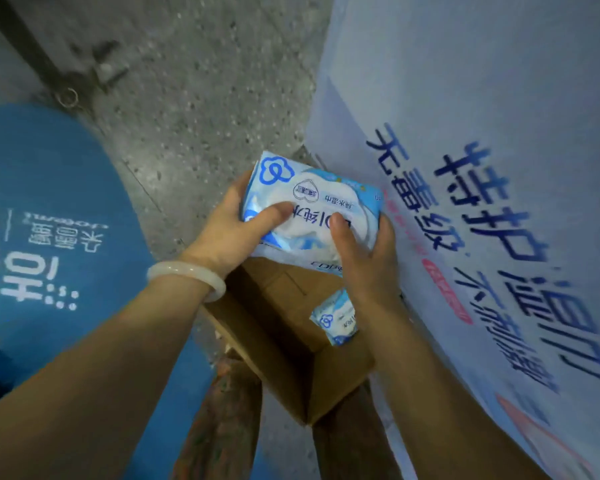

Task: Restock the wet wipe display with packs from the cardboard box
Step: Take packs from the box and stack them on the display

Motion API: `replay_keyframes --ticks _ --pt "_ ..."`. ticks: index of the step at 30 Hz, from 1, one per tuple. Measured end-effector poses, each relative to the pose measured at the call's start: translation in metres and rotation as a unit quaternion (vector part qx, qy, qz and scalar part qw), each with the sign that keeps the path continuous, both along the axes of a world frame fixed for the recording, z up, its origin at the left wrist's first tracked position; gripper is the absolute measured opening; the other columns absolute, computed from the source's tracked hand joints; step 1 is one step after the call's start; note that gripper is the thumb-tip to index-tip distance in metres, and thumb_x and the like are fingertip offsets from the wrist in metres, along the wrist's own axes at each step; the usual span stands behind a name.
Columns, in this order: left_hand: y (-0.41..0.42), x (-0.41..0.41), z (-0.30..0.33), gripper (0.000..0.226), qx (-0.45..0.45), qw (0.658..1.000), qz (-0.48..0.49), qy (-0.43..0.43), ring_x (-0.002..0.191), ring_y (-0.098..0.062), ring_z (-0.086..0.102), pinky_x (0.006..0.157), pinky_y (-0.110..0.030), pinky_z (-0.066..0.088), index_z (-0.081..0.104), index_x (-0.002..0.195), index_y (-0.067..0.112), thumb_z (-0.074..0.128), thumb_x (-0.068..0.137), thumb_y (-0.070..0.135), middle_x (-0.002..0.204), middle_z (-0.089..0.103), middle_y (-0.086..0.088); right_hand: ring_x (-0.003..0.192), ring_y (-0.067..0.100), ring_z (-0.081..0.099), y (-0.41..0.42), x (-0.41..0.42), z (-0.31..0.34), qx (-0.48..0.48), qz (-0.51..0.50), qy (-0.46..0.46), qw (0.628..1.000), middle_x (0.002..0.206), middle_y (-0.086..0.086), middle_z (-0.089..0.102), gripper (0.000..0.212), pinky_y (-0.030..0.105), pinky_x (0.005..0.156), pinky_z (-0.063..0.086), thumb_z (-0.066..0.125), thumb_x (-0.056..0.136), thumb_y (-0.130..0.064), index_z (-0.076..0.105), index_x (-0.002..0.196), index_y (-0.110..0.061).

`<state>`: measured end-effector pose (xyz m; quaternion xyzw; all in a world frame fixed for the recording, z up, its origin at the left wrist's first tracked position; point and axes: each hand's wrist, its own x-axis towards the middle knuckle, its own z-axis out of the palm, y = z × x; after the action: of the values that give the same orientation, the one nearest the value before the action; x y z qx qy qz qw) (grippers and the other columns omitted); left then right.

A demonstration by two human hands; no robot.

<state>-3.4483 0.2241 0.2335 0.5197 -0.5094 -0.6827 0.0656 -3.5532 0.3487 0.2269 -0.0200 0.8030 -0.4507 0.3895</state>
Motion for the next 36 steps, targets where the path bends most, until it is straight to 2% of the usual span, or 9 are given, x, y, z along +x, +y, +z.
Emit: replay_keyframes --ticks 2,4,10,15,20,22,26,31,36 --pt "-0.006 -0.007 0.046 0.050 -0.034 0.999 0.003 0.043 0.079 0.005 0.067 0.072 -0.012 0.055 0.046 0.132 0.019 0.063 0.087 0.009 0.103 0.066 0.010 0.094 0.002 0.069 -0.009 -0.009 0.048 -0.031 -0.013 0.004 0.999 0.113 -0.011 0.068 0.069 0.034 0.085 0.058 0.071 0.069 -0.053 0.048 0.130 -0.032" --pt "-0.007 -0.013 0.092 0.047 -0.059 0.994 -0.001 0.089 0.082 0.004 0.067 0.074 -0.016 0.056 0.048 0.130 0.018 0.061 0.087 0.005 0.105 0.066 0.008 0.098 0.010 0.069 -0.011 -0.013 0.098 -0.049 -0.018 0.041 0.998 0.117 -0.008 0.067 0.070 0.041 0.088 0.057 0.071 0.070 -0.053 0.047 0.132 -0.032" --pt "0.001 -0.021 0.222 0.043 -0.091 0.973 -0.037 0.211 0.084 -0.002 0.070 0.067 -0.015 0.055 0.047 0.124 0.024 0.057 0.087 0.005 0.109 0.067 0.003 0.098 0.005 0.066 0.004 -0.013 0.237 -0.119 -0.056 0.163 0.978 0.104 -0.020 0.067 0.060 0.043 0.091 0.054 0.069 0.067 -0.055 0.049 0.121 -0.036" --pt "0.016 -0.041 0.326 0.043 -0.127 0.937 -0.114 0.304 0.083 -0.007 0.072 0.065 -0.018 0.057 0.051 0.114 0.029 0.065 0.079 0.008 0.102 0.072 0.006 0.094 0.003 0.069 0.033 -0.011 0.333 -0.200 -0.136 0.215 0.946 0.110 -0.014 0.070 0.072 0.043 0.086 0.057 0.073 0.064 -0.052 0.048 0.129 -0.032" --pt "0.061 -0.084 0.412 0.073 -0.154 0.894 -0.192 0.374 0.088 -0.008 0.071 0.066 -0.018 0.057 0.049 0.129 0.023 0.075 0.061 0.021 0.107 0.072 0.005 0.112 0.008 0.063 0.093 -0.026 0.417 -0.229 -0.232 0.293 0.899 0.127 -0.014 0.062 0.106 0.042 0.094 0.053 0.073 0.046 -0.072 0.039 0.139 -0.034" --pt "0.093 -0.104 0.439 0.062 -0.161 0.876 -0.222 0.396 0.082 -0.001 0.071 0.061 -0.013 0.055 0.051 0.121 0.032 0.074 0.067 0.011 0.096 0.075 0.014 0.111 0.007 0.064 0.127 -0.036 0.443 -0.236 -0.256 0.321 0.881 0.126 -0.015 0.062 0.102 0.041 0.094 0.054 0.073 0.048 -0.069 0.039 0.138 -0.037" --pt "0.165 -0.138 0.469 0.051 -0.152 0.849 -0.266 0.430 0.078 0.005 0.069 0.061 -0.010 0.054 0.045 0.127 0.028 0.051 0.088 -0.003 0.099 0.072 0.016 0.114 0.008 0.062 0.205 -0.056 0.477 -0.227 -0.281 0.359 0.861 0.130 -0.016 0.058 0.099 0.042 0.093 0.053 0.072 0.049 -0.073 0.036 0.137 -0.045" --pt "0.253 -0.180 0.480 0.061 -0.142 0.833 -0.308 0.438 0.084 0.007 0.069 0.067 -0.012 0.056 0.036 0.133 0.034 0.061 0.087 0.003 0.115 0.061 0.018 0.109 0.005 0.064 0.298 -0.079 0.498 -0.211 -0.301 0.379 0.850 0.129 -0.018 0.057 0.094 0.038 0.088 0.057 0.072 0.053 -0.072 0.035 0.136 -0.047" --pt "0.338 -0.223 0.473 0.052 -0.146 0.825 -0.352 0.418 0.086 0.017 0.064 0.069 -0.006 0.052 0.040 0.114 0.045 0.062 0.085 0.007 0.113 0.055 0.027 0.110 -0.005 0.060 0.384 -0.115 0.490 -0.175 -0.316 0.391 0.846 0.128 -0.027 0.052 0.116 0.028 0.091 0.055 0.066 0.035 -0.084 0.031 0.140 -0.046"
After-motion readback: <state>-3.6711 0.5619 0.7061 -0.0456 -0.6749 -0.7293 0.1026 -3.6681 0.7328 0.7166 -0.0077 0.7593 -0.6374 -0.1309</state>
